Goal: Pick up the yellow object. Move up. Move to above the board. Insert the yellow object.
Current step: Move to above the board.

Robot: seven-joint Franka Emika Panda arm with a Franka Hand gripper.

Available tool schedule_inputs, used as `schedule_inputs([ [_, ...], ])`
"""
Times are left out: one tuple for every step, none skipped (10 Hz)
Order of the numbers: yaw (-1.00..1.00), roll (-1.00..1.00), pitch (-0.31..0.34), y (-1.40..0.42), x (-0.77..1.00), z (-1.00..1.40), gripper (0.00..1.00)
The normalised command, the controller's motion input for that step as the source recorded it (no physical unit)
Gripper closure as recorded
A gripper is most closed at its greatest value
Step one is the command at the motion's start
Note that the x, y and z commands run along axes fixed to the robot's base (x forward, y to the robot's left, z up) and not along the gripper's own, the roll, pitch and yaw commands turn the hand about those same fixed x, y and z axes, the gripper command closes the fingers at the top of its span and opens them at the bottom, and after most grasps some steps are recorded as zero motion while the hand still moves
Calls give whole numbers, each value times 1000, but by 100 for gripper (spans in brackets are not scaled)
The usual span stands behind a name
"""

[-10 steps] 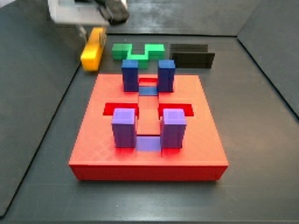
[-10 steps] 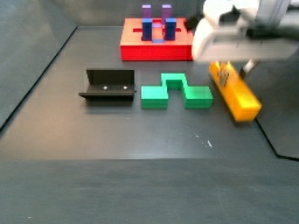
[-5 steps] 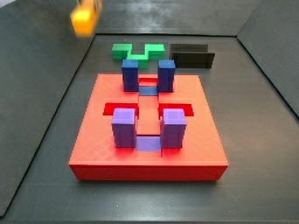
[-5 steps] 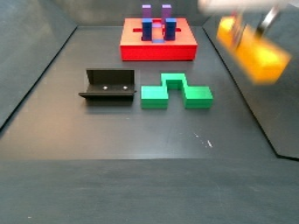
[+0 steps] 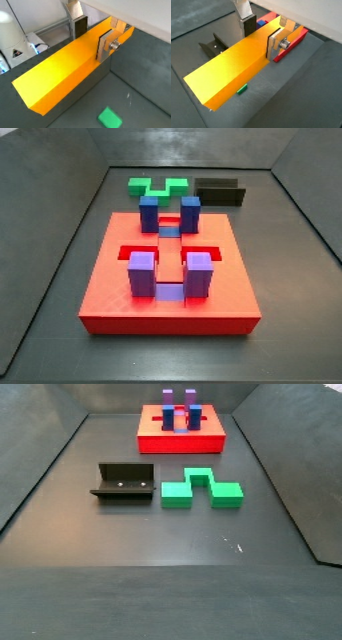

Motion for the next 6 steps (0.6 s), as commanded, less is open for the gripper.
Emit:
schedule_inputs([
  [-255, 88, 72, -1400, 827, 133, 100],
  [-161, 124, 109, -1400, 848, 125, 100],
  [-83, -16, 108, -1400, 891, 124, 100],
  [-50, -38, 91, -1400, 888, 136, 100],
  [-15, 20, 97, -1400, 884, 135, 100],
  [-3, -4, 101, -1400, 917, 147, 100],
])
